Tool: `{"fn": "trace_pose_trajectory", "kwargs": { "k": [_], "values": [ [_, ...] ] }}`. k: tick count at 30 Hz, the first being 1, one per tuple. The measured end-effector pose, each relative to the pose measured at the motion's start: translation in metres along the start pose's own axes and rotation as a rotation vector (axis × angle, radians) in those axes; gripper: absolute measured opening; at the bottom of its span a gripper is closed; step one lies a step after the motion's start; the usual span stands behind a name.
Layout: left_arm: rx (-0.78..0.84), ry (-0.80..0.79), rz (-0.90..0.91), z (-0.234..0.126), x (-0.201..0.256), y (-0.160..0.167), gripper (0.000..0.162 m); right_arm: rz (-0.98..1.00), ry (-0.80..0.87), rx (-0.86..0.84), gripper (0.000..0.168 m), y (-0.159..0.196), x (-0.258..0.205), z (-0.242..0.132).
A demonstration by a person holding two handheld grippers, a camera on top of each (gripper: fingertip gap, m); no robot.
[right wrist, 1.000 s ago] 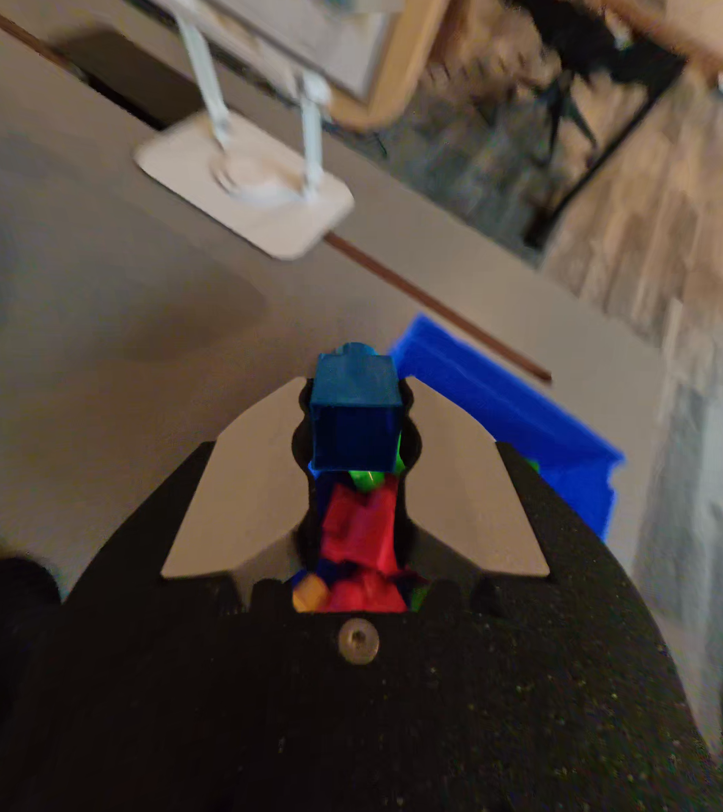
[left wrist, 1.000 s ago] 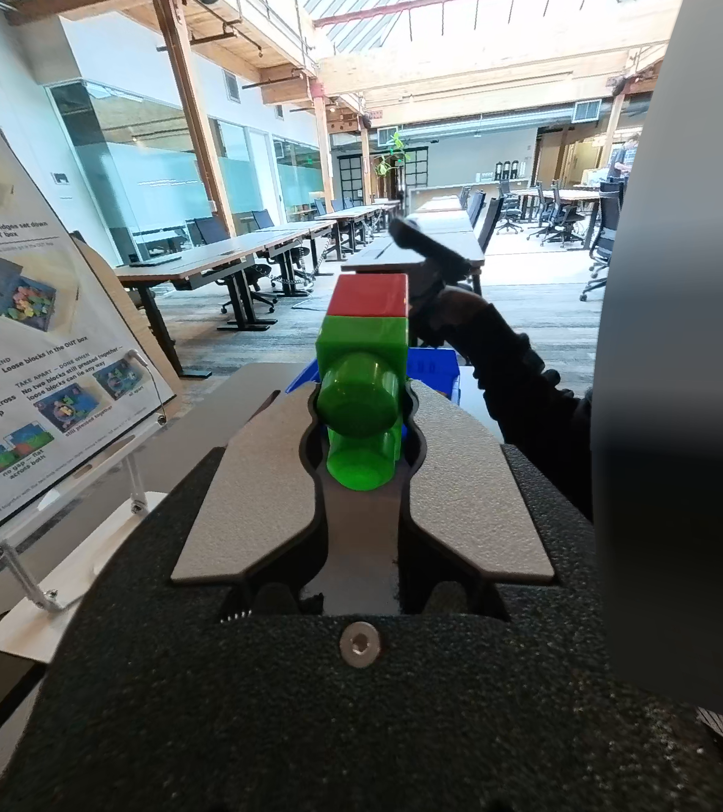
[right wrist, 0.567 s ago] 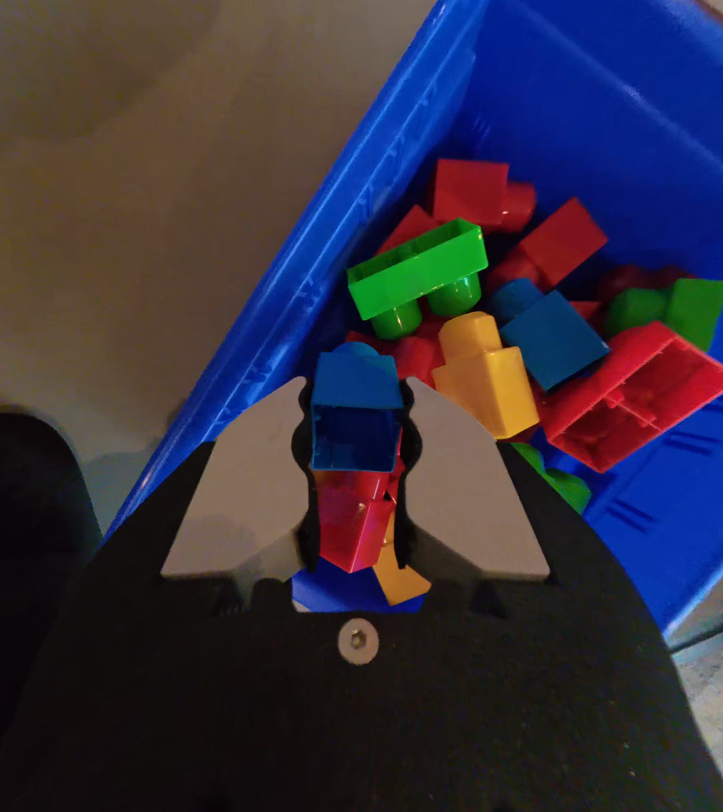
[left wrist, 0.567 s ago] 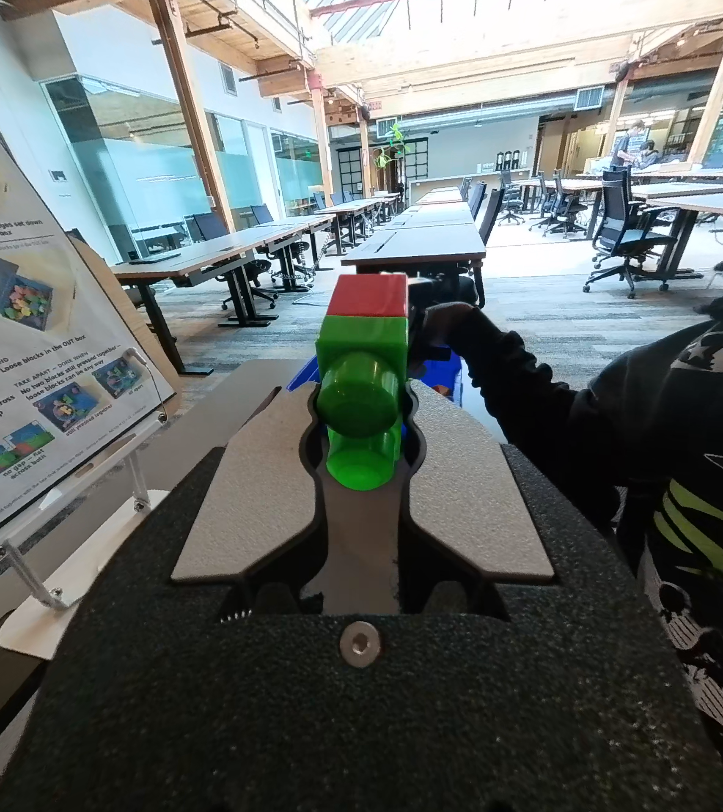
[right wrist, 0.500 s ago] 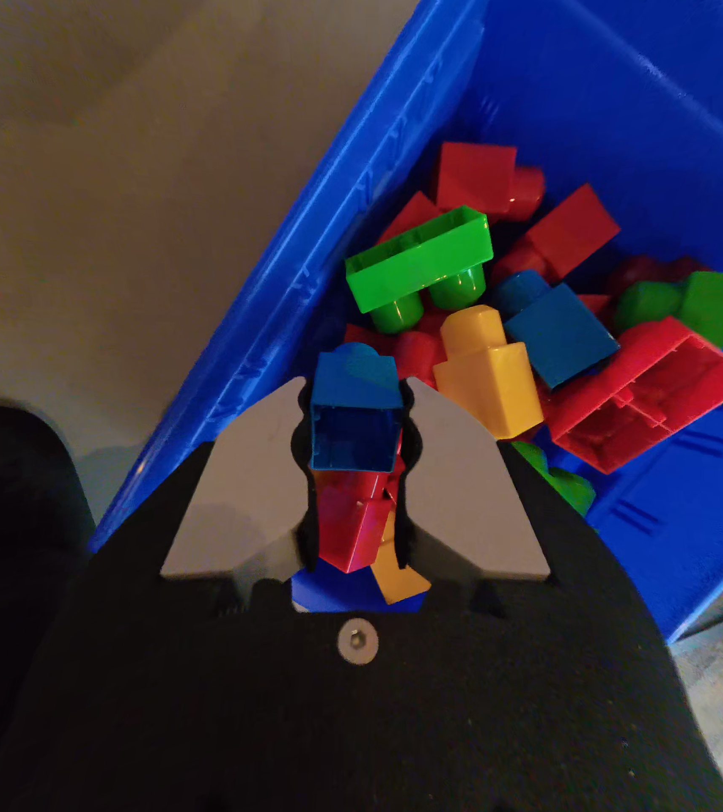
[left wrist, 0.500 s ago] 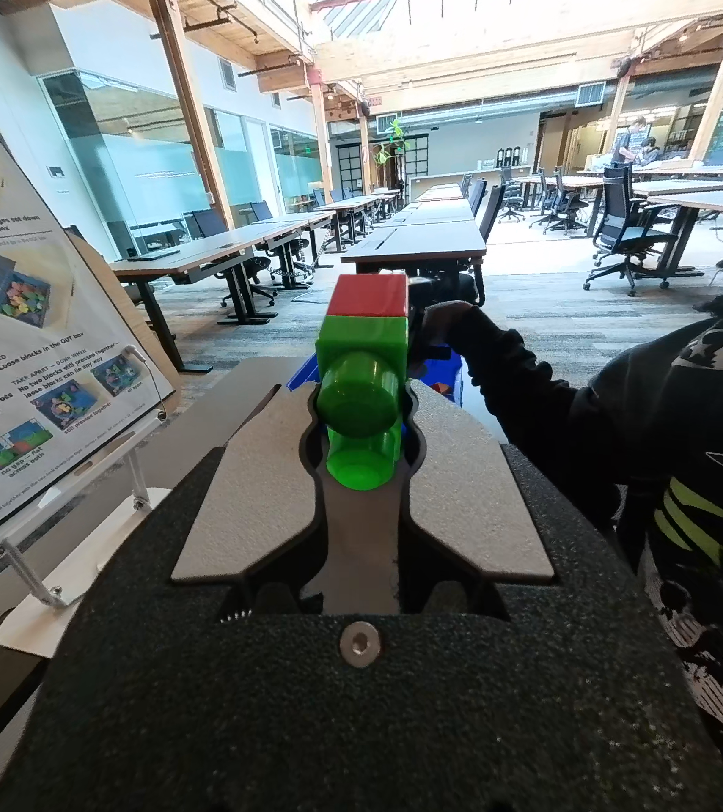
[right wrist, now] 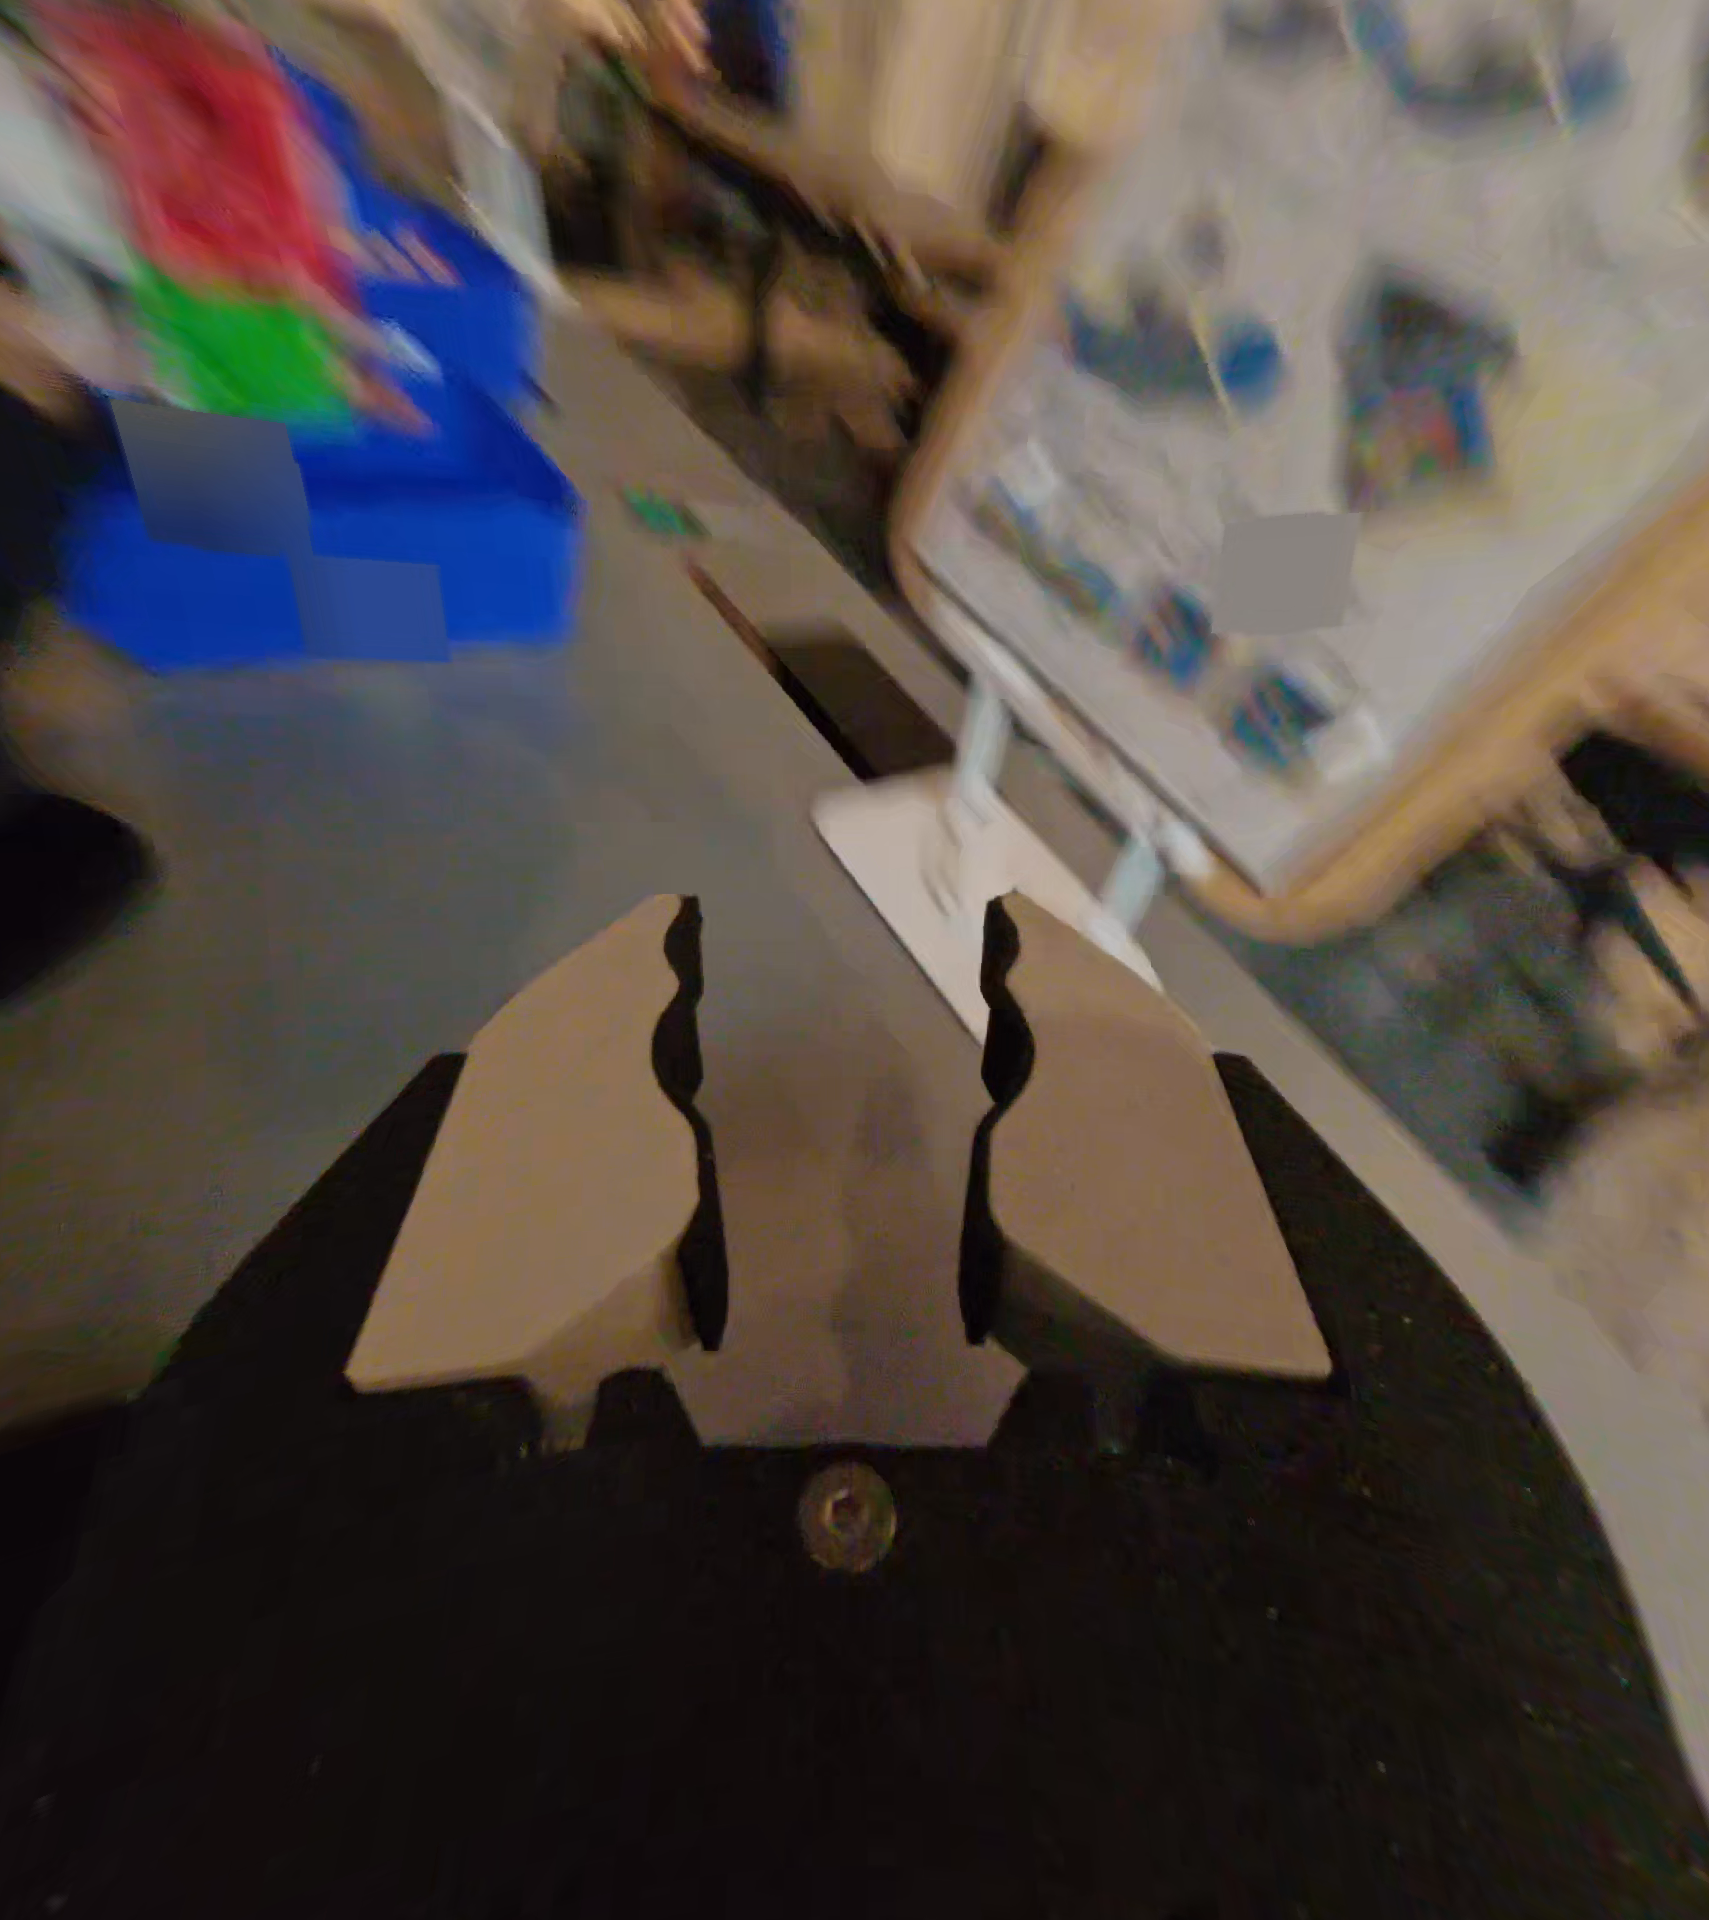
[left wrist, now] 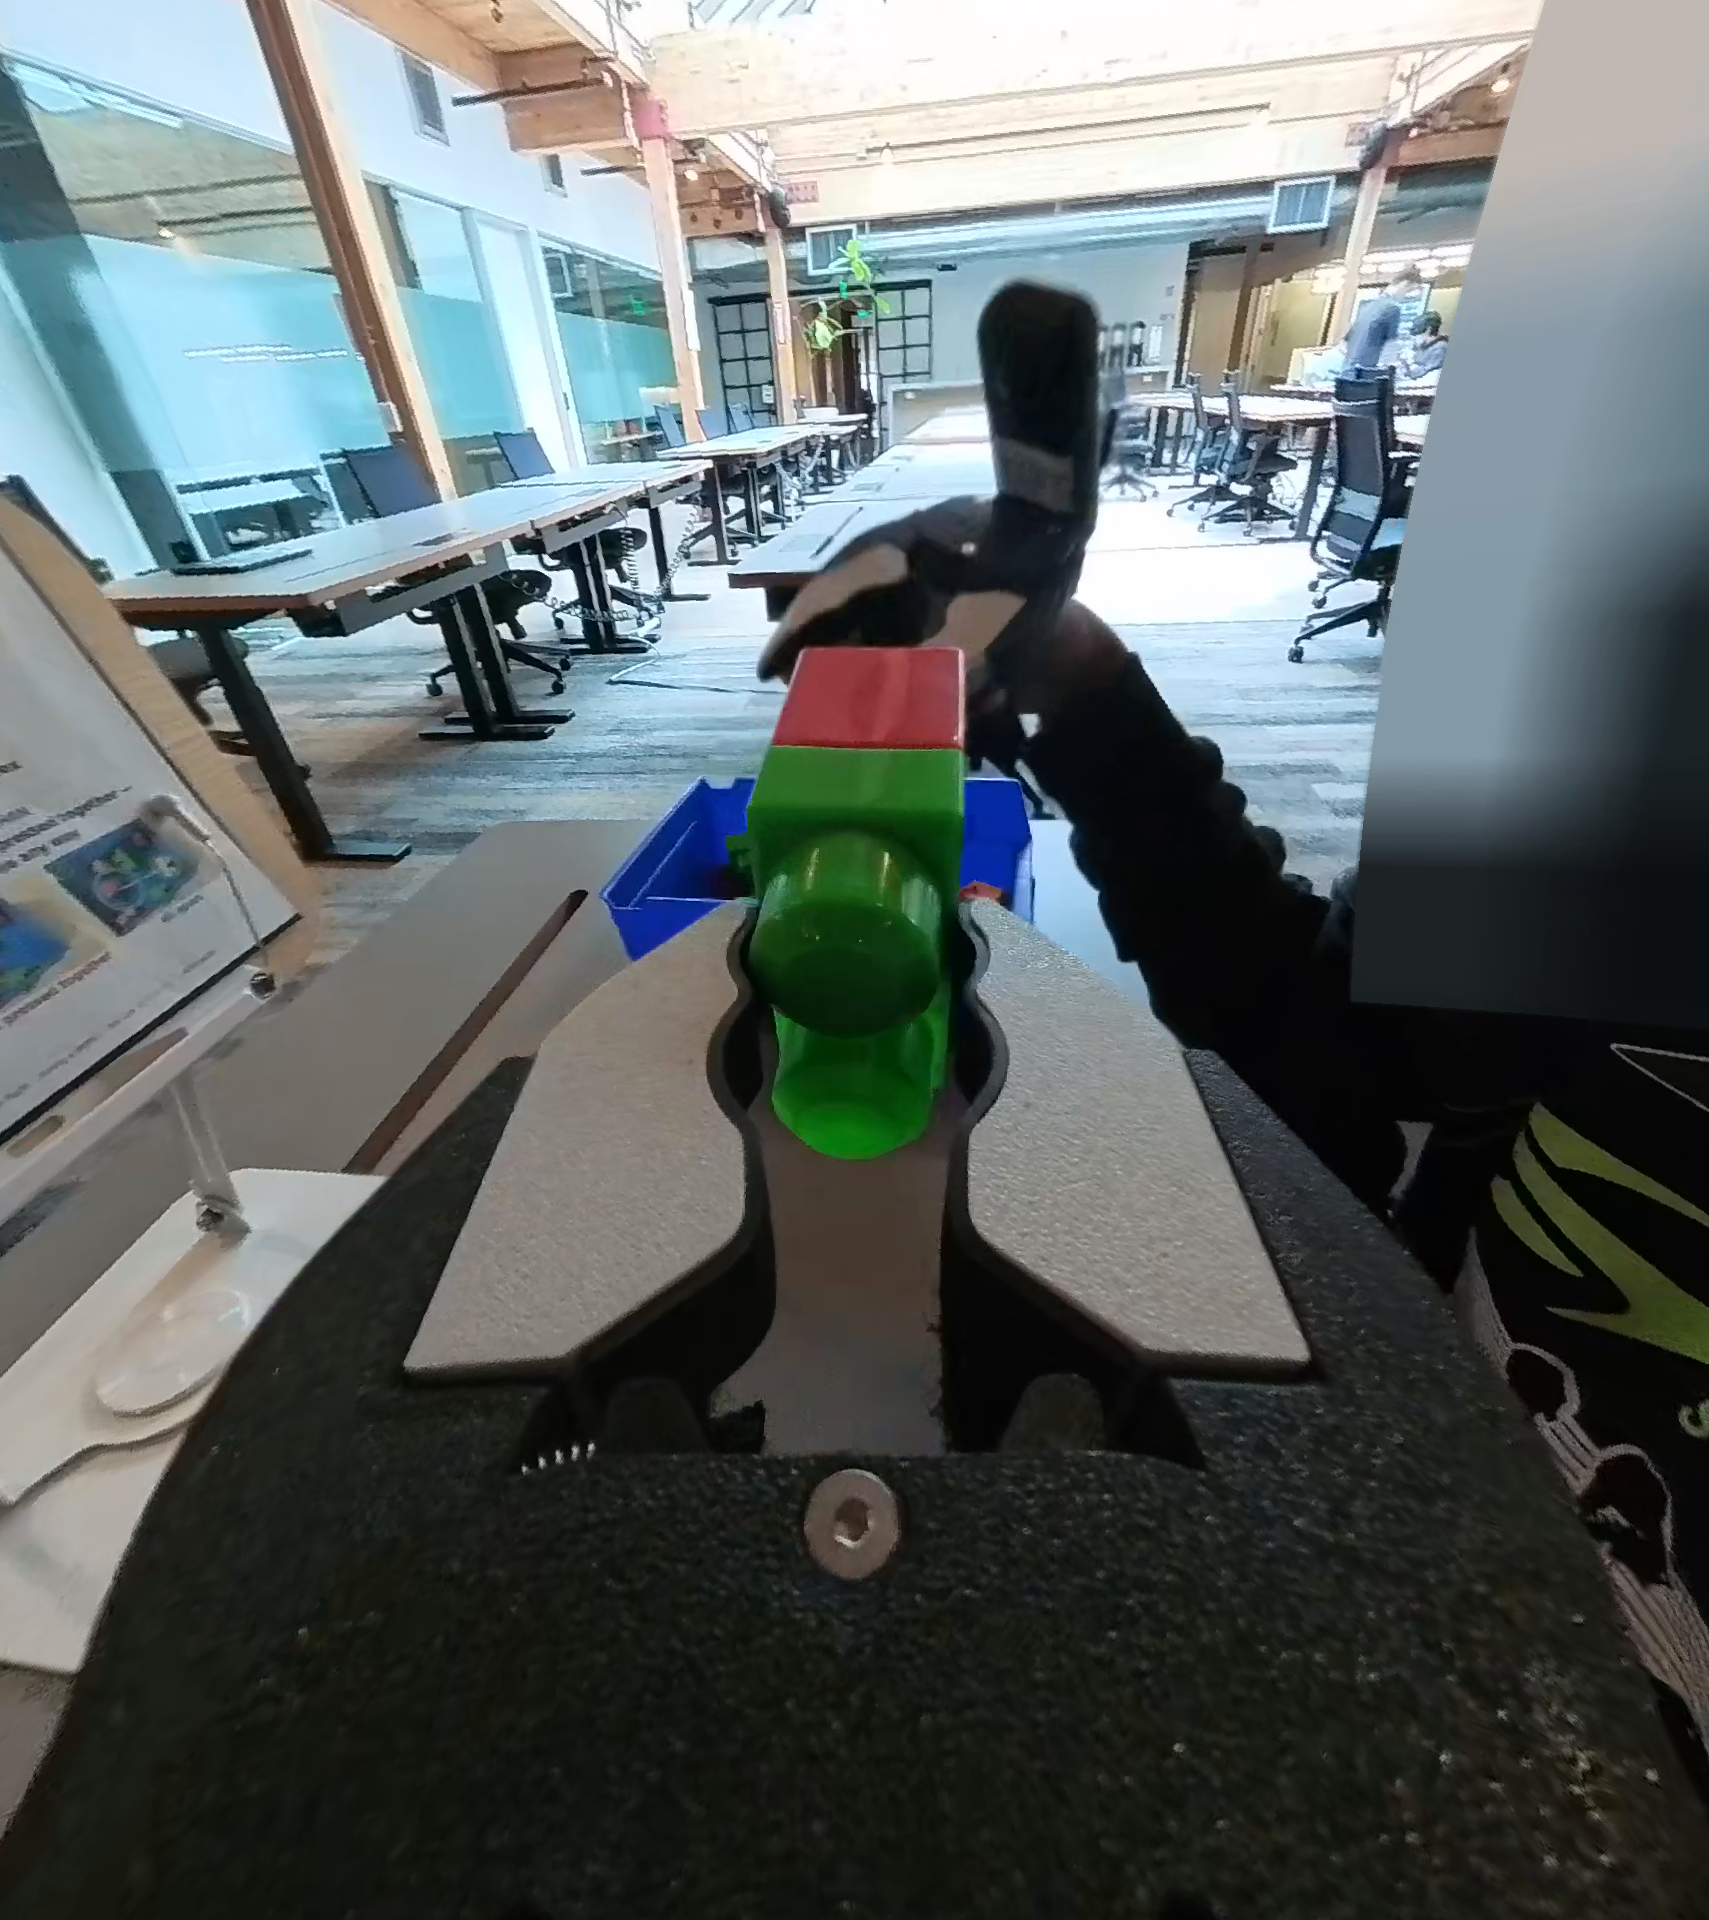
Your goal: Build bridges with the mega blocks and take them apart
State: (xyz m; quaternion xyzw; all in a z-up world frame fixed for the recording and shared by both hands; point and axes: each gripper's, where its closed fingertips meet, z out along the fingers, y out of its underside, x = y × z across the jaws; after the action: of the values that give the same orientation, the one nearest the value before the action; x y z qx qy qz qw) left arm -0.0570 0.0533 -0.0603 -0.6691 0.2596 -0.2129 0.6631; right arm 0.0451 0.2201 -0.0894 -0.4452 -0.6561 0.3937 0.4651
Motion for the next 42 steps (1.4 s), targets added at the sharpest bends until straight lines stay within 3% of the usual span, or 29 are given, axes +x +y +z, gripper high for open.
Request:
{"fn": "trace_pose_trajectory", "kwargs": {
  "k": [2,4,7,10,16,42],
  "values": [
    [-0.017,0.011,0.002,0.006,0.003,0.003,0.034,-0.02,-0.183,0.192,0.053,-0.047,-0.044,0.019],
    [-0.032,0.02,0.006,0.011,0.005,0.006,0.034,-0.023,-0.318,0.271,0.062,-0.07,-0.081,0.036],
    [-0.042,0.043,0.006,0.017,0.01,0.008,0.034,-0.03,-0.366,0.275,0.07,-0.077,-0.106,0.062],
    [-0.066,0.055,0.014,0.022,0.013,0.012,0.034,-0.016,-0.406,0.291,0.066,-0.079,-0.118,0.075],
    [-0.097,0.067,0.014,0.029,0.015,0.018,0.034,0.024,-0.467,0.333,0.038,-0.082,-0.124,0.079],
    [-0.113,0.075,-0.01,0.028,0.014,0.02,0.034,-0.012,-0.46,0.274,0.035,-0.074,-0.121,0.076]
  ]
}}
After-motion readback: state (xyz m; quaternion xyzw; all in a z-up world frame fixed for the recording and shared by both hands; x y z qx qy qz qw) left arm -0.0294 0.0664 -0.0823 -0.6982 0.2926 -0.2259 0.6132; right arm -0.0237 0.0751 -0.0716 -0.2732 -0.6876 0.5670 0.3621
